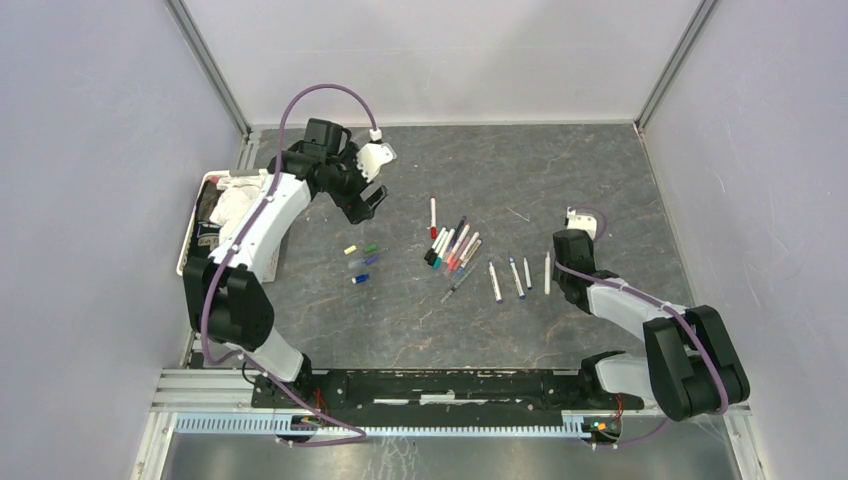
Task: Open the pen caps
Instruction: Place the pen at the center of the board.
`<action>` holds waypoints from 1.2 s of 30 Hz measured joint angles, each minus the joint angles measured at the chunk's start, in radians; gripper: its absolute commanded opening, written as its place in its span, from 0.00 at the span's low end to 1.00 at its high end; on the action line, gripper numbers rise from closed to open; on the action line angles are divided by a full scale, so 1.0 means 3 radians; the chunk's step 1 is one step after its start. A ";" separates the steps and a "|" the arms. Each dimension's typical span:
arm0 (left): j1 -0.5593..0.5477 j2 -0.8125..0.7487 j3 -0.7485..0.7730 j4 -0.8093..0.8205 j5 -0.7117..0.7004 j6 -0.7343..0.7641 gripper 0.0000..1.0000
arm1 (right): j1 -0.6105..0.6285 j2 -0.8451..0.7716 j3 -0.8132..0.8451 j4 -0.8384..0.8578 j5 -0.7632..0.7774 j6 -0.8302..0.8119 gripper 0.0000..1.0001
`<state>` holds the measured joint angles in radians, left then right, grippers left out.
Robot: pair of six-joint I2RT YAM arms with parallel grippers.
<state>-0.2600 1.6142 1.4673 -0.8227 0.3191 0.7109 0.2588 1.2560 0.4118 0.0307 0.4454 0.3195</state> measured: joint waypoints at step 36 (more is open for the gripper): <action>0.0640 -0.0562 0.0086 0.0024 0.0183 -0.0413 1.00 | 0.0080 -0.0224 0.0619 -0.0371 -0.0651 -0.0202 0.59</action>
<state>-0.0681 1.4456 1.4933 -0.8154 0.3740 0.5869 0.2829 1.1889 0.5976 -0.0807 0.2501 0.2588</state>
